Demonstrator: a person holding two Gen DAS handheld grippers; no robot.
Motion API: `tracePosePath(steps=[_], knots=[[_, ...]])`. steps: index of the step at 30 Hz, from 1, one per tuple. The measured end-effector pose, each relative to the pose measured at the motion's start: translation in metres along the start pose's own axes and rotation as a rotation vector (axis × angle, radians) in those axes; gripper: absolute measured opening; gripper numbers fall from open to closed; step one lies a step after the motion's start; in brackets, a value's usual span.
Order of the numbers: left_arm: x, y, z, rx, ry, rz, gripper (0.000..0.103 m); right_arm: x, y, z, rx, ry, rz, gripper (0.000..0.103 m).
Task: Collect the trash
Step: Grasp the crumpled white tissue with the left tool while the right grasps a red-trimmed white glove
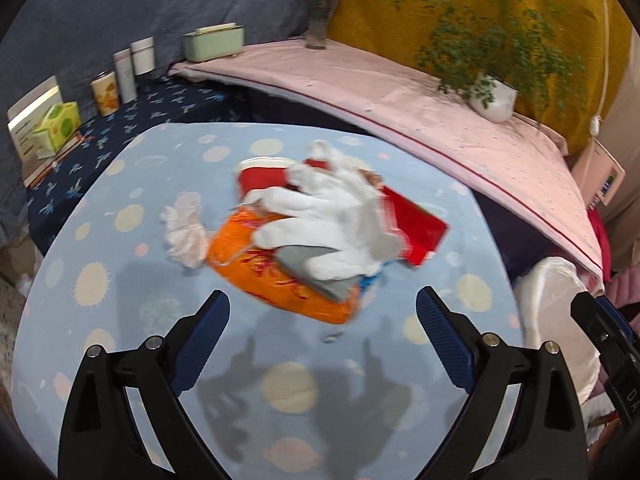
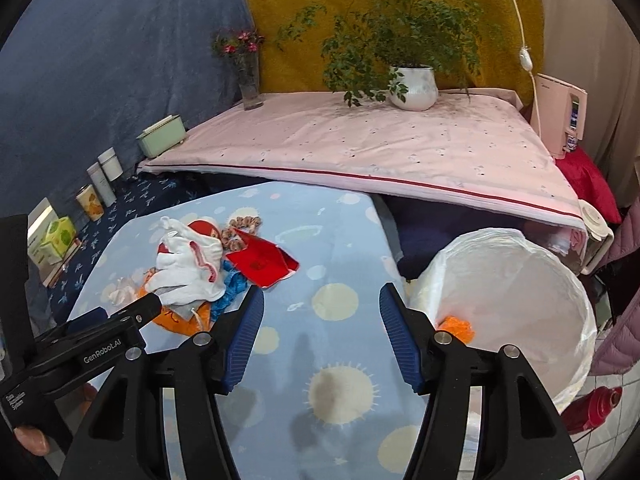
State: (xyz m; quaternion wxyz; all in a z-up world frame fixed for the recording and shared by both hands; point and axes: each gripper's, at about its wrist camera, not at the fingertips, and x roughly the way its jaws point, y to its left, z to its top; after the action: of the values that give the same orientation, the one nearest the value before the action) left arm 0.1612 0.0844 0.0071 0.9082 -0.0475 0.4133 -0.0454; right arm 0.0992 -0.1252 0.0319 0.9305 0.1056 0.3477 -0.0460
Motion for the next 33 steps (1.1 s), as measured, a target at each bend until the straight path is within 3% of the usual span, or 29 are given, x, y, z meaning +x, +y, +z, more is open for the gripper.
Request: tracePosePath(steps=[10, 22, 27, 30, 32, 33], knots=[[0.032, 0.080, 0.010, -0.117, 0.033, 0.088, 0.090, 0.050, 0.052, 0.003, -0.056, 0.054, 0.058, 0.059], [0.069, 0.127, 0.026, -0.188, 0.060, 0.102, 0.088, 0.105, 0.096, 0.012, -0.101, 0.100, 0.064, 0.059], [0.082, 0.133, 0.029, -0.197, 0.082, 0.063, 0.071, 0.122, 0.102, 0.011, -0.103, 0.122, 0.058, 0.058], [0.087, 0.132, 0.028, -0.187, 0.094, 0.032, 0.054, 0.132, 0.103, 0.010, -0.098, 0.137, 0.060, 0.056], [0.087, 0.131, 0.028, -0.182, 0.096, 0.018, 0.036, 0.136, 0.105, 0.008, -0.100, 0.143, 0.063, 0.046], [0.087, 0.130, 0.028, -0.180, 0.099, 0.012, 0.032, 0.138, 0.105, 0.008, -0.103, 0.149, 0.065, 0.043]])
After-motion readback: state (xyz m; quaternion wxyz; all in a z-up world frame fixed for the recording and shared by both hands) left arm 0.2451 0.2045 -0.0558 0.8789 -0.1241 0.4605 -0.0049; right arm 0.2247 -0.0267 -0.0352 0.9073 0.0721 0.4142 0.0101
